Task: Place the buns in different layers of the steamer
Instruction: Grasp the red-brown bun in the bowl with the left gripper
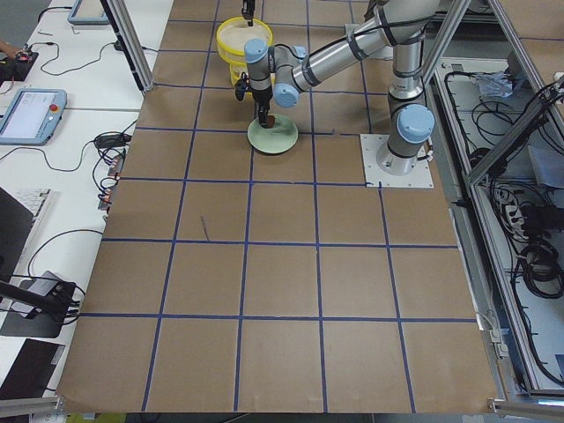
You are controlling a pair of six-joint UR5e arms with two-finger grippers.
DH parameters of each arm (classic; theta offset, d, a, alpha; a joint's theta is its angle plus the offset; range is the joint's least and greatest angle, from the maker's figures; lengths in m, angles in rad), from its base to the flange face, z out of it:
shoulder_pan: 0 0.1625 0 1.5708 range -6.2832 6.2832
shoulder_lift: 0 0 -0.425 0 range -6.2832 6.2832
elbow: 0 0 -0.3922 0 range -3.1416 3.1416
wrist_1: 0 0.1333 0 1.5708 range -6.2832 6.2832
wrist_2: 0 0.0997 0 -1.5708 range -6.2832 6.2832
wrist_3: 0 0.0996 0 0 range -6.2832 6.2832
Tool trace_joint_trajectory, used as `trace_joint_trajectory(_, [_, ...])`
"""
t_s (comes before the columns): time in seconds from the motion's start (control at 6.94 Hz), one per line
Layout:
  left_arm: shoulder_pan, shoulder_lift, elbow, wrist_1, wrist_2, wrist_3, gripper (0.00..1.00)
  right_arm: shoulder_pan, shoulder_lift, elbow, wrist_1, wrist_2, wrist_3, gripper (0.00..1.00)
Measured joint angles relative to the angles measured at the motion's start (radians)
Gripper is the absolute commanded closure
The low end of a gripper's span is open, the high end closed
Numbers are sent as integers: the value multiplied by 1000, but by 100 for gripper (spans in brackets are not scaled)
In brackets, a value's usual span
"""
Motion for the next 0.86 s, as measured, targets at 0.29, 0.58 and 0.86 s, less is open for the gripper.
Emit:
trace_joint_trajectory(0.29, [0,-1,-9,2,-1,-36,88,21,23,18,3,-4,24,91])
trace_joint_trajectory(0.58, [0,0,-6,2,-3,-45,97,24,19,38,35,-7,26,91])
trace_joint_trajectory(0.86, [-1,11,17,0,0,-49,97,25,18,43,50,-10,25,91])
